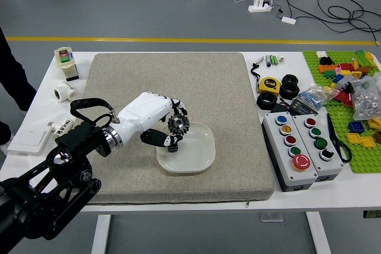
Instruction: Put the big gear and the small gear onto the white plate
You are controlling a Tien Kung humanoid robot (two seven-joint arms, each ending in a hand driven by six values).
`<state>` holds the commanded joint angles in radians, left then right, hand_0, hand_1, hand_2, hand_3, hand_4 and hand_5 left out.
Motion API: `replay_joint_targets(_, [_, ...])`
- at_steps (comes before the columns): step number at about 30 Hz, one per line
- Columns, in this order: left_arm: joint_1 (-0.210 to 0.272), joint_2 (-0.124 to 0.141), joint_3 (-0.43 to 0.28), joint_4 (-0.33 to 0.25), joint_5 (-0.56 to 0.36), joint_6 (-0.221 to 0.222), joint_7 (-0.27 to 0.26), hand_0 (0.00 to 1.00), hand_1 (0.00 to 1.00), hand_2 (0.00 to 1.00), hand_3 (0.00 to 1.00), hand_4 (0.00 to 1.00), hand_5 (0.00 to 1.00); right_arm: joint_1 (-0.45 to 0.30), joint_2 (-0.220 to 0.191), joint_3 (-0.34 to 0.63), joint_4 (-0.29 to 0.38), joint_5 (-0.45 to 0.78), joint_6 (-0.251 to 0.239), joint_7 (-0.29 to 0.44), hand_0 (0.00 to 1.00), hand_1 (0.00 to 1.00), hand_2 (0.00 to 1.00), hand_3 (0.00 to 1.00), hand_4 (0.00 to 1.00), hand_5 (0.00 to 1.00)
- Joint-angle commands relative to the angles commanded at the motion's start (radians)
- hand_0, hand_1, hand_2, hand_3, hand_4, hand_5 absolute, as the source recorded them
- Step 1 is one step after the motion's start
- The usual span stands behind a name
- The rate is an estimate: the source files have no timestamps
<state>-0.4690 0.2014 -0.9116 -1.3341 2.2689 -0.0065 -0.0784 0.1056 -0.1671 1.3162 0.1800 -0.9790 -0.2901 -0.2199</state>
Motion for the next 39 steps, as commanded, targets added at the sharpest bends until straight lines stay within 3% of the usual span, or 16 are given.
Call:
replay_joint_targets(2, [0.005,-0.007,0.025,-0.001,0.000,0.017,0.009,0.296,0.396,0.477,0.569,0.516,0.150,0.000,0.000,-0.002,0.000,0.002,0.000,0.001,0.611,0.619,0.723,0.587,0.799,0.711])
replay_joint_targets(3, [0.008,-0.010,0.031,-0.001,0.000,0.022,0.013,0.332,0.471,0.550,0.644,0.869,0.283,0.000,-0.001,-0.002,0.000,0.003,0.000,0.001,0.612,0.619,0.722,0.587,0.799,0.711])
replay_joint_targets(8, [0.015,-0.026,0.065,0.004,0.000,0.050,0.024,0.332,0.471,0.550,0.644,0.869,0.283,0.001,-0.001,0.003,0.000,-0.004,0.000,0.001,0.612,0.619,0.722,0.587,0.799,0.711])
replay_joint_targets(9, [0.014,-0.027,0.067,0.004,0.000,0.051,0.025,0.407,0.582,0.735,0.822,0.998,0.410,0.001,-0.002,0.003,0.000,-0.004,0.000,0.001,0.611,0.619,0.722,0.588,0.799,0.711])
replay_joint_targets(14, [0.013,-0.028,0.072,0.016,0.000,0.095,0.024,0.407,0.582,0.735,0.822,0.998,0.410,0.001,-0.002,0.005,0.000,-0.007,0.000,0.001,0.611,0.619,0.722,0.588,0.799,0.711])
replay_joint_targets(15, [0.013,-0.028,0.071,0.019,0.000,0.105,0.023,0.513,0.684,0.879,0.928,0.998,0.443,0.001,-0.001,0.004,0.000,-0.006,0.000,0.001,0.611,0.619,0.722,0.587,0.799,0.709])
replay_joint_targets(21, [0.015,-0.029,0.058,0.026,0.000,0.143,0.024,0.513,0.684,0.879,0.928,0.998,0.443,-0.001,-0.001,0.005,0.000,-0.006,-0.001,0.001,0.611,0.619,0.722,0.587,0.799,0.709])
replay_joint_targets(22, [0.016,-0.030,0.053,0.025,0.000,0.148,0.024,0.542,0.712,0.922,0.947,0.998,0.463,-0.002,-0.001,0.006,0.000,-0.006,-0.001,0.001,0.611,0.619,0.722,0.586,0.799,0.711])
replay_joint_targets(31, [0.033,-0.032,-0.030,0.037,0.000,0.162,0.038,0.553,0.718,0.924,0.942,0.998,0.470,-0.007,0.000,0.007,0.000,-0.010,-0.002,0.001,0.612,0.618,0.720,0.585,0.799,0.710])
replay_joint_targets(35, [0.057,-0.042,-0.109,0.080,0.000,0.207,0.043,0.567,0.720,0.906,0.908,0.998,0.454,-0.011,0.001,0.007,0.000,-0.012,-0.002,0.000,0.612,0.618,0.720,0.587,0.799,0.709])
replay_joint_targets(39, [0.087,-0.056,-0.195,0.127,-0.021,0.310,0.019,0.567,0.720,0.906,0.908,0.998,0.454,-0.013,0.002,0.010,0.000,-0.014,-0.002,0.001,0.612,0.618,0.720,0.587,0.799,0.709])
